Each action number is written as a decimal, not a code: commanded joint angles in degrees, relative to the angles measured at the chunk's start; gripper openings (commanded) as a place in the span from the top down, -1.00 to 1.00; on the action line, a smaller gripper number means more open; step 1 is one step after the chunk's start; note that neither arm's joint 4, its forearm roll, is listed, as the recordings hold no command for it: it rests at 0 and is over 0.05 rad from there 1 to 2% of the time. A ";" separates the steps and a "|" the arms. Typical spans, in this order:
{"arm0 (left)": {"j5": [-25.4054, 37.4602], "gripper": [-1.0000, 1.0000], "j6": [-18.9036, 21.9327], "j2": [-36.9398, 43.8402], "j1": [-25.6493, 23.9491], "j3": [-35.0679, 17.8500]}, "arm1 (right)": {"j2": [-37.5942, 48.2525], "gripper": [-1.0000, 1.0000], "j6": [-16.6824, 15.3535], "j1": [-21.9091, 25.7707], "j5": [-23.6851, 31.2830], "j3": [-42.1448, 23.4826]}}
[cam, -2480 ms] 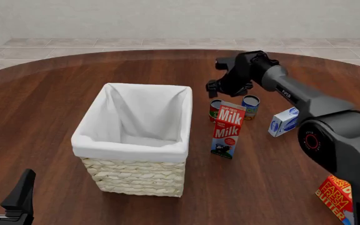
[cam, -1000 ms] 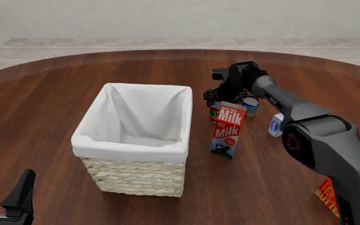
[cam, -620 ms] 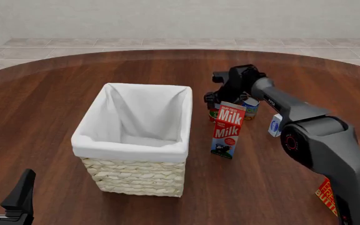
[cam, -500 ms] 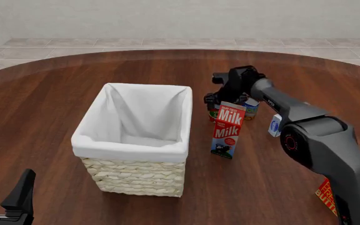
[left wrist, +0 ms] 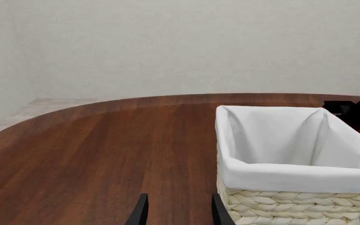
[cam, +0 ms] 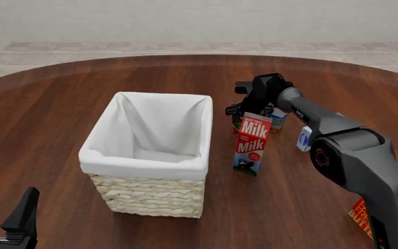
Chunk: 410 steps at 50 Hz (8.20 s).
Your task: Pick up the tomato sauce, and put it in the basket.
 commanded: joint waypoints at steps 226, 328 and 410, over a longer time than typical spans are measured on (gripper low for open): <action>0.21 -1.00 0.05 -0.15 0.17 -0.08 | -36.73 1.00 1.78 30.05 -1.60 18.33; -0.13 -1.00 0.03 0.23 0.17 -0.12 | -23.03 1.00 1.51 30.78 -2.00 16.02; 0.21 -1.00 0.04 -0.13 0.17 -0.08 | -21.65 -1.00 1.80 30.26 -3.27 15.59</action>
